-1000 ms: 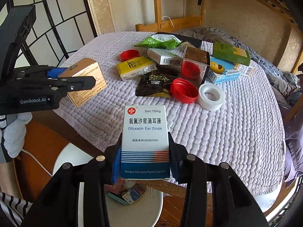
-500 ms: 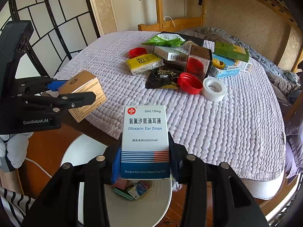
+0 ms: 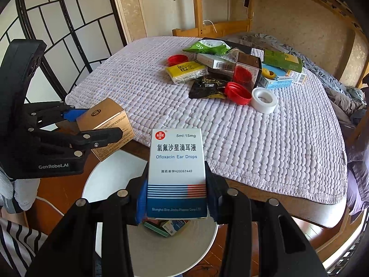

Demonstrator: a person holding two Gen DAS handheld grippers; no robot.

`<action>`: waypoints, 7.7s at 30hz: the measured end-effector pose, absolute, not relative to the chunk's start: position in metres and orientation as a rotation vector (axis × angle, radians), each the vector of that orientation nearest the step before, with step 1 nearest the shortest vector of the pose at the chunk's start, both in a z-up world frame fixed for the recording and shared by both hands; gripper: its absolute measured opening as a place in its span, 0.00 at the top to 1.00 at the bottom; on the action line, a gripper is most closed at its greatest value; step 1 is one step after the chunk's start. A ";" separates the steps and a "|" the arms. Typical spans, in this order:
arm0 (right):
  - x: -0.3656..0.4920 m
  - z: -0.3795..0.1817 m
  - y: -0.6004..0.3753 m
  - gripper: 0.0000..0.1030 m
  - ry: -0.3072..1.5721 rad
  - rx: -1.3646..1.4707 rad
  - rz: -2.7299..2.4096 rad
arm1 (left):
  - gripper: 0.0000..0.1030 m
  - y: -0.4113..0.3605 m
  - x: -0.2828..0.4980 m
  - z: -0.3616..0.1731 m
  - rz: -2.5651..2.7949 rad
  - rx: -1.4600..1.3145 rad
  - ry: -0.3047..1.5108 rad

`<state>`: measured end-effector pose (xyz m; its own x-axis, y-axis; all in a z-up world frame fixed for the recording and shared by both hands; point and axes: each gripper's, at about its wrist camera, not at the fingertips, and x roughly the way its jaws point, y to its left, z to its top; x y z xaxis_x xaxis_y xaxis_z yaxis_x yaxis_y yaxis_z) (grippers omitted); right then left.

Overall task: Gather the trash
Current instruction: 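Carry the tan box and Ofloxacin box with both tools over the bin, then lower both held boxes into the white bin and open both tools, then move both open tools back over the items on the blanket, then grasp the yellow BABO packet with the left tool while the right grasps the white tape roll, then carry the yellow packet and tape roll with both tools over the bin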

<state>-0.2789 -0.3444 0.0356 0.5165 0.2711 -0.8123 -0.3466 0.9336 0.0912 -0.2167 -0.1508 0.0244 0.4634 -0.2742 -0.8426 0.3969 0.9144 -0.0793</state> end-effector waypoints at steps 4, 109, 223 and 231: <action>-0.286 0.034 -0.344 0.60 0.968 -0.087 0.377 | 0.42 -0.150 -0.225 0.022 -0.421 0.137 1.018; -0.221 0.034 -0.413 0.52 0.934 0.104 0.226 | 0.22 -0.149 -0.162 0.032 -0.410 0.128 0.948; -0.281 0.024 -0.363 0.52 0.988 -0.091 0.384 | 0.44 -0.135 -0.234 0.025 -0.488 0.160 1.047; -0.290 0.018 -0.357 0.52 1.007 -0.089 0.399 | 0.44 -0.135 -0.249 0.019 -0.508 0.173 1.072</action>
